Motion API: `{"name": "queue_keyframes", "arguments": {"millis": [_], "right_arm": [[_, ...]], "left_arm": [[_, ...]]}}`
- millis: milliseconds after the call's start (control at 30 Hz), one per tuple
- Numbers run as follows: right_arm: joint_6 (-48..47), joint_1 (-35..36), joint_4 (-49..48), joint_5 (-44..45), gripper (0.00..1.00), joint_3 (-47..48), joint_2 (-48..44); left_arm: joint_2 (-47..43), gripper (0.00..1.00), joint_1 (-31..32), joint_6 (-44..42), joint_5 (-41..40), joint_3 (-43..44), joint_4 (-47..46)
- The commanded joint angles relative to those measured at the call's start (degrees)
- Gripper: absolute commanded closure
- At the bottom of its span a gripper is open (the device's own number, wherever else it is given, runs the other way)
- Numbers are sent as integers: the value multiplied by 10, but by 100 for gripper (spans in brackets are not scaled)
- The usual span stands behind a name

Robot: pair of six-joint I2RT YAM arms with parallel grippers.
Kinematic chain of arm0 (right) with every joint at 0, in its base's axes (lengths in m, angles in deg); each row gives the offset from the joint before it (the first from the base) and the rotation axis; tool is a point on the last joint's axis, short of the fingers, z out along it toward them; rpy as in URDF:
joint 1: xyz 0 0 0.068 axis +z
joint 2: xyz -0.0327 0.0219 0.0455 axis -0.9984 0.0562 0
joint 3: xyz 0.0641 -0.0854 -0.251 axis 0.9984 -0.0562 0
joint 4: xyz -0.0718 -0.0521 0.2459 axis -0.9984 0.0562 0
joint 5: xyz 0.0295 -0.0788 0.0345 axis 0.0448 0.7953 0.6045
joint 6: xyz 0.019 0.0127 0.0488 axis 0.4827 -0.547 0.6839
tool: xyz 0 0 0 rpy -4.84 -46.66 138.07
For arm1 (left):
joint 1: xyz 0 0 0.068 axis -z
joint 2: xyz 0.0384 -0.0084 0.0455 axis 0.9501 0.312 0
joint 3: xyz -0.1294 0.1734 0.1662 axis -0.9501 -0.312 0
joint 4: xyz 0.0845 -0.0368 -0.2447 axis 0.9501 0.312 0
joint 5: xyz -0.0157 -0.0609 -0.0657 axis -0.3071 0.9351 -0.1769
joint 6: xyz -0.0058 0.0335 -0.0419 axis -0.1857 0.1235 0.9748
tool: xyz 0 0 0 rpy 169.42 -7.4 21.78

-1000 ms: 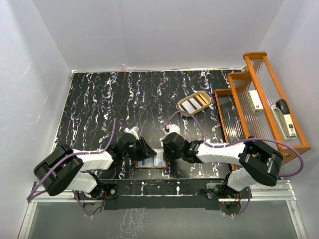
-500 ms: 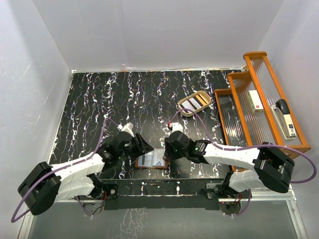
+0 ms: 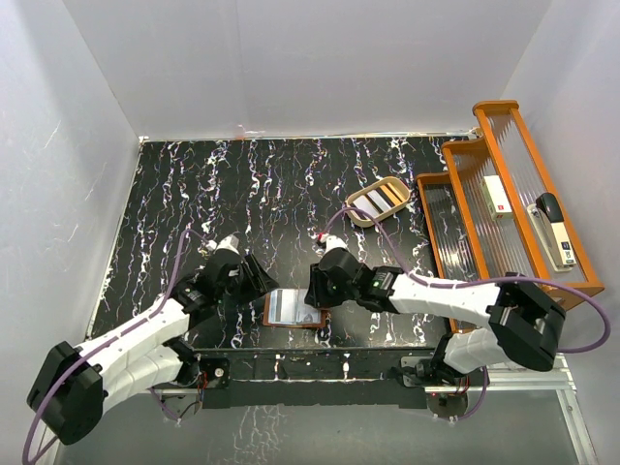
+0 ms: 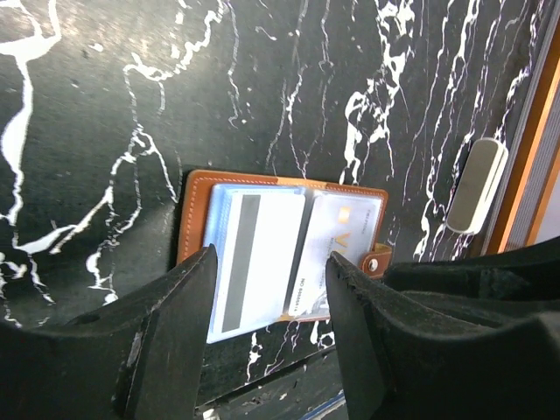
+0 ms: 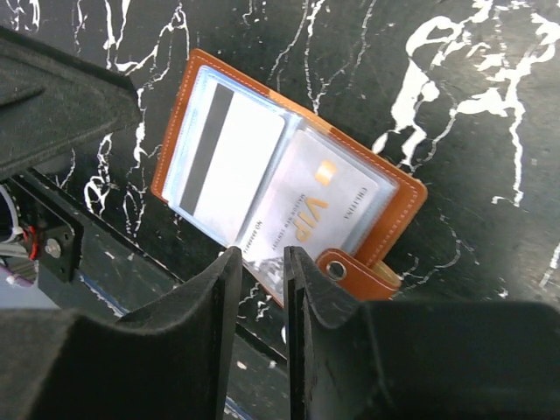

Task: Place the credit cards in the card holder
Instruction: Insert the credit card into the card holder.

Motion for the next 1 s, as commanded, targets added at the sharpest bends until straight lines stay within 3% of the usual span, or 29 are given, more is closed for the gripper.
{"name": "queue_keyframes", "arguments": {"millis": [0,433,967], "right_arm": [[22,7,-59,-27,77,38,29],[1,19,-45,-16,81,61,140],[-8,18,-52,0,85,32,142]], "left_arm": [[-7,49,-44,-18,70,8,13],[-10,47,-60,7,131,-37,-45],[29,46,-60,-11,159,-43,-95]]}}
